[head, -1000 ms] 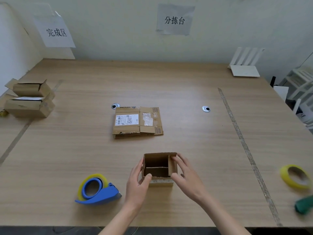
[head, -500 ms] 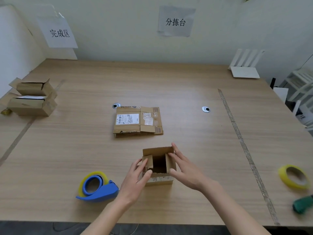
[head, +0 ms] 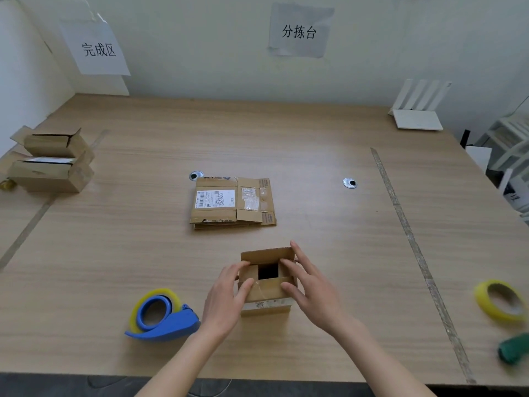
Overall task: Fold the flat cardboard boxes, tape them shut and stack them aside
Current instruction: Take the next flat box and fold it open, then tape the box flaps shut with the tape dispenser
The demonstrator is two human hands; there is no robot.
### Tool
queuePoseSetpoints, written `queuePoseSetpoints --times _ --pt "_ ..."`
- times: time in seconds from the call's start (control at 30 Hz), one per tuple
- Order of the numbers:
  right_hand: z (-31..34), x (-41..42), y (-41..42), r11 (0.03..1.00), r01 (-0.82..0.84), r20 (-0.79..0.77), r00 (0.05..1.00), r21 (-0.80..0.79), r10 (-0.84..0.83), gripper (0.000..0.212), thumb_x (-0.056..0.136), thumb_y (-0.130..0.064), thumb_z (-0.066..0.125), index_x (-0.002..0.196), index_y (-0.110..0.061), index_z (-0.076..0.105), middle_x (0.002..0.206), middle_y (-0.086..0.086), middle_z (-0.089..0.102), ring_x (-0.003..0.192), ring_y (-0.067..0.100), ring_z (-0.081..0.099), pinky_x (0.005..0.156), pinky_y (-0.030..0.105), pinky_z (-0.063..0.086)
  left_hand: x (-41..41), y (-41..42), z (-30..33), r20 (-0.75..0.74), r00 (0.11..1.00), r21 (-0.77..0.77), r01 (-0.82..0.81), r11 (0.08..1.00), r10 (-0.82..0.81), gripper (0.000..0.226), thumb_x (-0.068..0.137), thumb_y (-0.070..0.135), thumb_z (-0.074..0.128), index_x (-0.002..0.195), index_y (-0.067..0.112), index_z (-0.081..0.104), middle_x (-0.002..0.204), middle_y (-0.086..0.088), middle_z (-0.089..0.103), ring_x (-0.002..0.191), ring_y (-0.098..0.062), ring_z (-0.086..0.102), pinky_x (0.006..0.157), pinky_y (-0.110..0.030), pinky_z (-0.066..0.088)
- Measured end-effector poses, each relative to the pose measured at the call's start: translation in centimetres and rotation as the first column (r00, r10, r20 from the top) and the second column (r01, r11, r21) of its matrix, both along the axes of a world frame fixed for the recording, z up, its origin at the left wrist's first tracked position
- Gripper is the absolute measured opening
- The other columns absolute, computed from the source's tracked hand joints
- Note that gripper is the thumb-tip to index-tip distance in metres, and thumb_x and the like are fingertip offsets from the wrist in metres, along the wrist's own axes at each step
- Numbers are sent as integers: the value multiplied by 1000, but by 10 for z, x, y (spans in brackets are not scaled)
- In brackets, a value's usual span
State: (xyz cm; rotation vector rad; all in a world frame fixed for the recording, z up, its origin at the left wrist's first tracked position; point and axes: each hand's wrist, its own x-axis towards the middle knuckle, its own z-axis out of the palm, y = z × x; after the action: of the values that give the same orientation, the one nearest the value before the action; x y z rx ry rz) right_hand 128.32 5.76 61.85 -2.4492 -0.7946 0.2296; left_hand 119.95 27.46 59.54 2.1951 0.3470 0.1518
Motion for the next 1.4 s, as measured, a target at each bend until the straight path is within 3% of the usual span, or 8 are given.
queuePoseSetpoints --times 0.2,0.3,0.4,0.7,0.87,0.97,1.2,1.4 --pt "-10 -1 7 982 103 88 989 158 -118 65 94 -45 65 150 -49 31 152 -35 30 134 -7 41 81 15 49 -1 -2 -6 73 991 -28 -109 994 111 61 82 63 57 136 44 36 131 14 60 109 -10 64 88 -37 58" --pt "-14 -2 6 988 101 158 980 118 -119 40 96 -45 63 135 -44 55 134 -28 46 124 2 51 73 23 55 -2 0 -8 85 987 -87 -127 988 134 68 78 62 65 138 44 38 125 19 58 105 -6 64 84 -32 58" --pt "-18 -6 6 986 104 177 976 130 -127 28 98 -44 61 124 -40 68 132 -23 55 120 5 54 70 27 57 -3 2 -13 122 988 -17 -96 995 97 43 82 61 62 120 41 61 125 19 58 108 -8 64 84 -38 61" --pt "-27 -13 17 981 93 170 978 169 -122 32 100 -22 64 132 -24 70 146 -9 58 142 14 48 106 36 52 -1 1 -10 135 976 -209 -144 967 174 21 86 33 72 103 45 73 125 23 58 114 9 56 82 -15 56" --pt "-28 -18 23 980 111 92 988 164 -127 38 103 -40 53 139 -32 63 156 -13 44 149 7 32 111 32 46 7 4 -9 48 967 -319 -222 921 250 23 81 19 82 94 38 78 118 18 64 114 0 58 78 -8 52" --pt "-30 -22 26 984 105 148 981 145 -126 45 102 -48 45 139 -31 63 157 -11 44 149 8 32 104 31 51 8 2 -9 61 965 -285 -226 931 253 24 81 20 83 95 38 76 115 20 63 114 3 56 76 -6 51" --pt "-26 -23 23 987 101 144 983 123 -118 46 101 -52 41 138 -36 62 156 -14 44 149 5 32 99 31 55 4 9 -8 85 987 -157 -119 980 133 22 89 31 74 109 40 70 119 27 57 113 4 56 88 -28 58" --pt "-17 -24 25 990 109 101 988 87 -118 44 101 -49 44 141 -39 59 158 -20 37 150 -2 23 103 27 50 -26 48 -6 49 995 70 -86 994 82 54 86 68 56 133 41 56 132 28 49 118 5 51 91 -19 46"
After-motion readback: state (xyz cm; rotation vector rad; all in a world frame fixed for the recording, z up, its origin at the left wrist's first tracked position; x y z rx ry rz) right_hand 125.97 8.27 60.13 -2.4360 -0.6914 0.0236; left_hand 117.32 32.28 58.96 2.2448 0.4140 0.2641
